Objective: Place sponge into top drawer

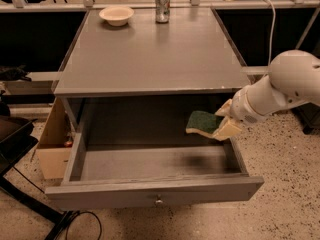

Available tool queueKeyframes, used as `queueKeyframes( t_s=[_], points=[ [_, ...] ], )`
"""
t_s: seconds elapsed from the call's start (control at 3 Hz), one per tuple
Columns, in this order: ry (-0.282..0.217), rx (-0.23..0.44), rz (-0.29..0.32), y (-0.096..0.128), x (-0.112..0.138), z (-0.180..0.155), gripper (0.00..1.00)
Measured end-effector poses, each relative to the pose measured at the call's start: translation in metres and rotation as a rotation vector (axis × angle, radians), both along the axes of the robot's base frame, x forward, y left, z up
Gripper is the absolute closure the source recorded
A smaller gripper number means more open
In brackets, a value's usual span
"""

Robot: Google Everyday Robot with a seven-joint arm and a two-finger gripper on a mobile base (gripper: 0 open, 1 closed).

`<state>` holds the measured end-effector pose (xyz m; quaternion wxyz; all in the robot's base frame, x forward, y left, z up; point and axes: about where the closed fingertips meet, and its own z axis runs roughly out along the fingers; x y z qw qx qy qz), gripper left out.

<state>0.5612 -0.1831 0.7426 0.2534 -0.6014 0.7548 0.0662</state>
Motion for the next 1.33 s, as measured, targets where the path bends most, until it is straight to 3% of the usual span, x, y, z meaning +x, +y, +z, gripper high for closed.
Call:
queueKeyframes(
  t_s=[0.67,1.0,1.33],
  points=[
    [0.022,0.008,0.019,0.014,0.002,-0.012,1.00],
    [0.127,0.074,0.088,0.064,-0.007,-0.070,1.00],
    [0.187,0.126,0.132,0.106,-0.015,-0.105,0.96]
  ],
)
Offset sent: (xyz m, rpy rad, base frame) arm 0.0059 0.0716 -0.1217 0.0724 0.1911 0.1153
